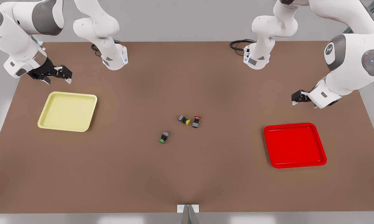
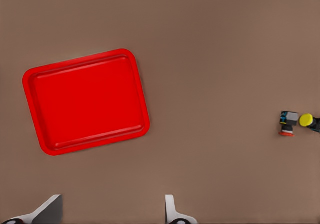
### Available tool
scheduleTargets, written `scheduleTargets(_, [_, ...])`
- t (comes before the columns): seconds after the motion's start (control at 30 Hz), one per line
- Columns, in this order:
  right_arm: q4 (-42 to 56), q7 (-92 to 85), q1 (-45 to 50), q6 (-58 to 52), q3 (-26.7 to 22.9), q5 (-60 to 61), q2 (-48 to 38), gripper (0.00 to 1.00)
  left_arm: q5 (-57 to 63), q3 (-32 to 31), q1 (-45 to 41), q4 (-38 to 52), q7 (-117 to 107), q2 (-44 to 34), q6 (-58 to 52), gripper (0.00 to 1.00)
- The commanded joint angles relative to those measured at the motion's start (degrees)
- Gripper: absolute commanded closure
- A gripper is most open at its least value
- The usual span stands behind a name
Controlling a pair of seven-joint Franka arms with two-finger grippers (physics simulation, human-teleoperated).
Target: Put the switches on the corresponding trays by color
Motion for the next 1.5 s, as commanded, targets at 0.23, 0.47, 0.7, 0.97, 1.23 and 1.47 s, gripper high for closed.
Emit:
scheduleTargets(0.23, [4.1,-0.3,1.6,1.3,8.9,5.4,6.0,0.00,1.8,-14.2,-2.6,-0.7,-10.6,5.6,8.8,0.00])
scheduleTargets(0.47, [10.9,-2.0,0.7,4.9,17.4,3.8,18.8,0.00,6.9,-26.5,-13.4,5.5,-47.9,24.2,23.5,0.03])
scheduleTargets(0.7, [11.1,-4.8,1.0,4.5,16.8,3.4,21.0,0.00,12.1,-27.3,-14.4,4.8,-49.0,33.9,30.7,0.03])
scheduleTargets(0.97, [11.0,-5.2,1.0,4.6,16.8,3.4,21.4,0.00,22.7,-28.4,-16.9,1.8,-49.0,38.2,34.0,0.05])
scheduleTargets(1.23, [14.3,-5.2,1.6,5.1,18.3,0.4,26.9,0.00,22.7,-28.2,-18.4,-4.1,-46.1,37.1,35.1,0.05])
scheduleTargets(1.47, [14.2,-5.0,1.6,5.2,18.3,0.7,27.4,0.00,22.1,-27.7,-17.8,-7.3,-46.7,38.0,45.8,0.08])
